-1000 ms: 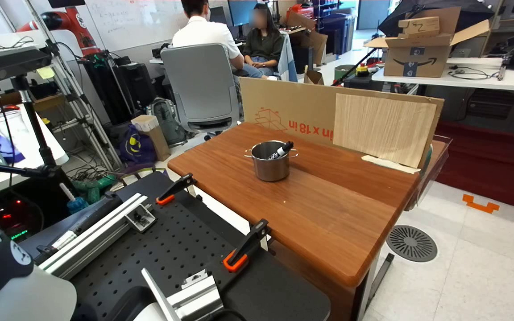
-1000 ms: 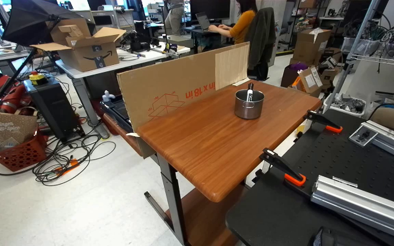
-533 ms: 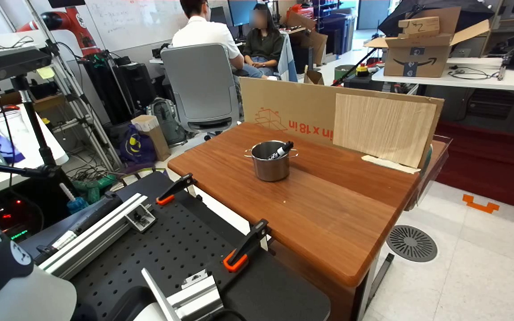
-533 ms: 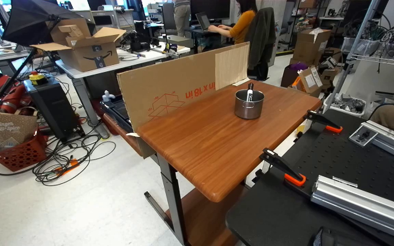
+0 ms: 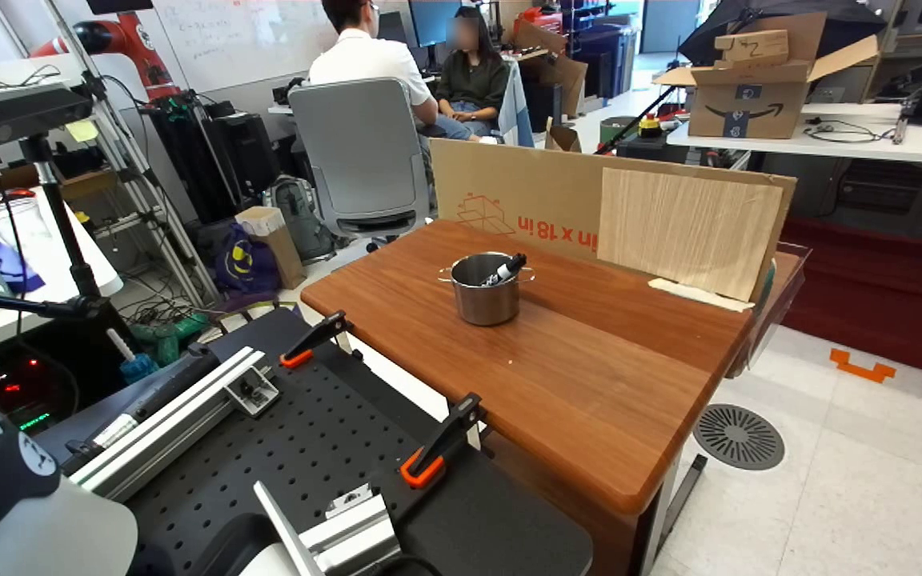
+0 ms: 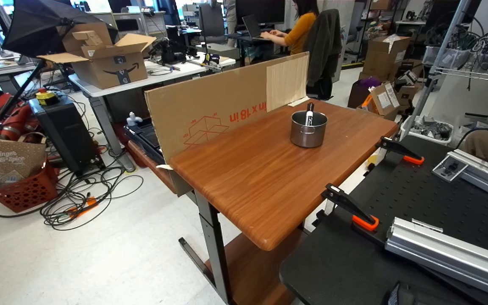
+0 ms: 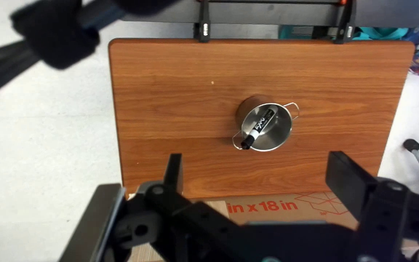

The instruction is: Pick the marker from the pot and put it on the table

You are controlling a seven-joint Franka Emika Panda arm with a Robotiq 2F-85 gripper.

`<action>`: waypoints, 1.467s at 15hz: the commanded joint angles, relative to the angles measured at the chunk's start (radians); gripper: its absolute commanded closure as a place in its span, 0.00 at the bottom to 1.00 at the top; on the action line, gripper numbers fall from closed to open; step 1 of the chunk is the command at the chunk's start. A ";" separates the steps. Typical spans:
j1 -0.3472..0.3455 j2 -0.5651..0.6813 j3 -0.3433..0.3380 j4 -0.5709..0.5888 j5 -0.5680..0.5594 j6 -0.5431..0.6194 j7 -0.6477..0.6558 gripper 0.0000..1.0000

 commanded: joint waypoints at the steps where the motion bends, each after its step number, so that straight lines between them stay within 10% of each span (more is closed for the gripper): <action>1: -0.002 0.069 0.009 -0.017 0.138 0.050 0.115 0.00; 11: 0.022 0.345 0.122 -0.027 0.461 0.377 0.444 0.00; 22: 0.047 0.554 0.169 -0.011 0.313 0.634 0.798 0.00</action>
